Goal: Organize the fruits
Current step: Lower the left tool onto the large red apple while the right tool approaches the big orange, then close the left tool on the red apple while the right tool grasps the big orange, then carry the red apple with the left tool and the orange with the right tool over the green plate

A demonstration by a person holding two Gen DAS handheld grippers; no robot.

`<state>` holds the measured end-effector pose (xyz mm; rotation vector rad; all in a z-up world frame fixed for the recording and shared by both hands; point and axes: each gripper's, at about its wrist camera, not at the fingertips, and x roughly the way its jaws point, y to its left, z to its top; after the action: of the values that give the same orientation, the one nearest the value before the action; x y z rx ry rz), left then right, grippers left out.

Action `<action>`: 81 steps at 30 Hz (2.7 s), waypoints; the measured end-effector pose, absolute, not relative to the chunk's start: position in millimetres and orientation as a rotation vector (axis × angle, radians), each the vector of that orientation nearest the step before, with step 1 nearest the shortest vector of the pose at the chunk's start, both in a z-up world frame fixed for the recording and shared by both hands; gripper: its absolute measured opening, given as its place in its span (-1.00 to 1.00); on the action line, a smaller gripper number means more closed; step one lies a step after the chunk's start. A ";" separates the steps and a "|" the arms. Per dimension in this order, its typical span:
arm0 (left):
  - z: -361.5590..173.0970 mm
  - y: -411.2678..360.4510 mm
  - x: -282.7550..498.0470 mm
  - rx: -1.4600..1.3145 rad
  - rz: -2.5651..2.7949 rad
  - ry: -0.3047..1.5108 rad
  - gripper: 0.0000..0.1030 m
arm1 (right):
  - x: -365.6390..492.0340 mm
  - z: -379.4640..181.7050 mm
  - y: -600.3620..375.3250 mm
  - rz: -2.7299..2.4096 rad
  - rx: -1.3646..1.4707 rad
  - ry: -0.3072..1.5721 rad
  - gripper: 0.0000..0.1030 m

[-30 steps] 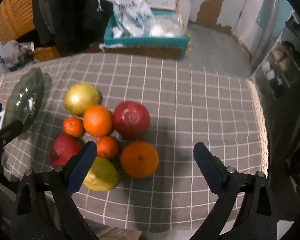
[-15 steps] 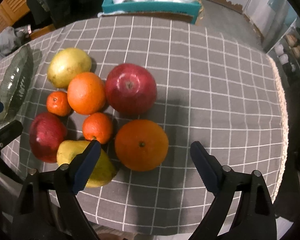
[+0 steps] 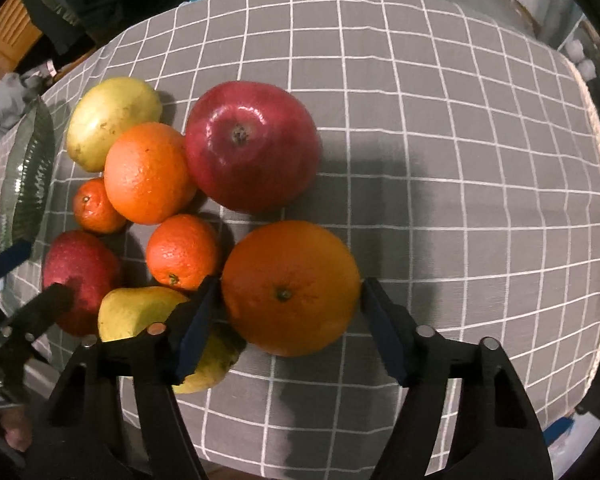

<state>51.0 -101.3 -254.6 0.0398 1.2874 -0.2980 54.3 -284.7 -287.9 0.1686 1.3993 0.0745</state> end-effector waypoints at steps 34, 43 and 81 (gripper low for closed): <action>-231.4 -97.8 42.9 0.065 -0.292 1.185 0.43 | 43.6 -225.8 -286.1 -0.038 -0.023 1.214 0.32; -206.8 -92.9 42.3 0.090 -0.255 1.100 0.43 | 32.8 -197.2 -272.9 -0.031 -0.047 1.108 0.31; -85.3 -22.2 30.5 0.034 -0.112 0.752 0.43 | 16.8 -76.6 -227.9 0.058 -0.034 0.713 0.31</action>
<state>30.5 -22.2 -85.3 0.0341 0.7517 -0.1117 16.8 -227.9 -76.6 -0.0344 0.7127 0.0584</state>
